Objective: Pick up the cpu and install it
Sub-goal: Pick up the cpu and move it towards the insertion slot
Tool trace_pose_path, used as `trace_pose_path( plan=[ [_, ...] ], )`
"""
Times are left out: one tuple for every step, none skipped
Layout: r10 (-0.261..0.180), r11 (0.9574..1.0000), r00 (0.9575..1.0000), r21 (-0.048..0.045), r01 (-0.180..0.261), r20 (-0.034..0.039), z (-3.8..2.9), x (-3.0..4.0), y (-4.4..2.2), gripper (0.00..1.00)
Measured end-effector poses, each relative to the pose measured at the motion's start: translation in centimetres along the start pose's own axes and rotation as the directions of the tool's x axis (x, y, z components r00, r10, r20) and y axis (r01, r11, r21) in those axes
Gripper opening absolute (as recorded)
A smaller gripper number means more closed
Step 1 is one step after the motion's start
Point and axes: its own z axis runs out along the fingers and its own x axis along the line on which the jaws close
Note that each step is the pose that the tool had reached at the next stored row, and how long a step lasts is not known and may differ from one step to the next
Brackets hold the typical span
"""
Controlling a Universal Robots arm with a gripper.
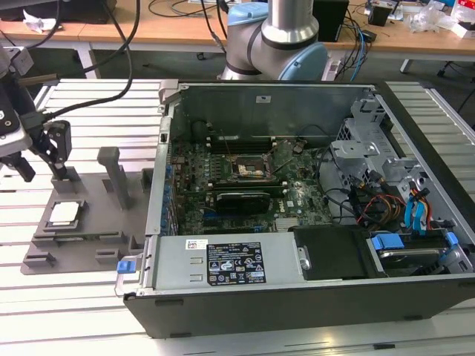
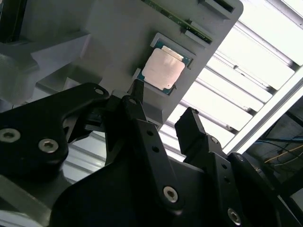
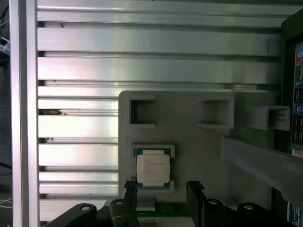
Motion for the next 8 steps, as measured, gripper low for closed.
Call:
trace_pose_path(
  plan=[
    [0.0, 1.0, 1.0, 0.0, 0.0, 0.0, 0.1, 0.0, 0.0, 0.55],
    [0.0, 1.0, 1.0, 0.0, 0.0, 0.0, 0.17, 0.0, 0.01, 0.55],
    [0.0, 1.0, 1.0, 0.0, 0.0, 0.0001, 0.22, 0.0, 0.01, 0.55],
    [0.0, 1.0, 1.0, 0.0, 0.0, 0.0, 0.3, 0.01, 0.01, 0.55],
    [0.0, 1.0, 1.0, 0.0, 0.0, 0.0, 0.39, 0.01, 0.01, 0.55],
    [0.0, 1.0, 1.0, 0.0, 0.0, 0.0001, 0.49, 0.01, 0.02, 0.55],
    [0.0, 1.0, 1.0, 0.0, 0.0, 0.0, 0.58, 0.02, 0.02, 0.55],
    [0.0, 1.0, 1.0, 0.0, 0.0, 0.0001, 0.68, 0.02, 0.03, 0.55]
  ],
)
